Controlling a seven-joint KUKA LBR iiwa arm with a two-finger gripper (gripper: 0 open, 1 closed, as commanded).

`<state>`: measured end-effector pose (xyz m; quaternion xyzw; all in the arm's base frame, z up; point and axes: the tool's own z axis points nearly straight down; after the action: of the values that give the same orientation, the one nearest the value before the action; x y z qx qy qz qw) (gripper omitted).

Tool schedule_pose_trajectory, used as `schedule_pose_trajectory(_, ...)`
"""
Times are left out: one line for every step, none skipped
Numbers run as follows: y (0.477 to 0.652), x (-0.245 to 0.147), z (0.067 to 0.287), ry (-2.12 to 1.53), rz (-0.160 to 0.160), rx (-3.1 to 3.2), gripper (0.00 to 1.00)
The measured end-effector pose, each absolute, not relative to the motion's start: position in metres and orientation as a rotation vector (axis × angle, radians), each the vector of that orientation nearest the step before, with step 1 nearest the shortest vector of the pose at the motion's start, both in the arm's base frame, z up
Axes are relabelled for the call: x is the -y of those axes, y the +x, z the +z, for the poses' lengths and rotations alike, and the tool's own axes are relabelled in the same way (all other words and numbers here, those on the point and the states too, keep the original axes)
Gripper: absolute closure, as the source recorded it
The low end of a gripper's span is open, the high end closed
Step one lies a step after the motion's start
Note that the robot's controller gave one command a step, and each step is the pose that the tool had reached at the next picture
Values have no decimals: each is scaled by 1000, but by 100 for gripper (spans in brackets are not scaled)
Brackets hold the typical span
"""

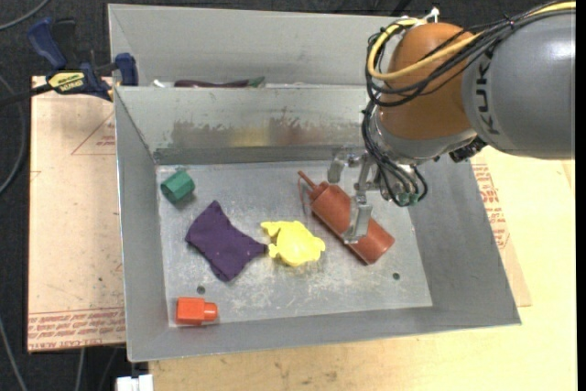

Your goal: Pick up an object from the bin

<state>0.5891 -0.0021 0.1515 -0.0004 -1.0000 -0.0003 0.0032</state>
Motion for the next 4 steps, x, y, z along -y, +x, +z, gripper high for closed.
schedule_pose_trajectory(591, 2, 156, -1, -1, 3142, 0)
schedule_pose_trajectory(592, 3, 145, -58, -2, 3148, 0)
schedule_pose_trajectory(610, 9, 105, -132, -3, 3146, 0)
schedule_pose_trajectory(640, 32, 69, -56, -4, 3150, 100)
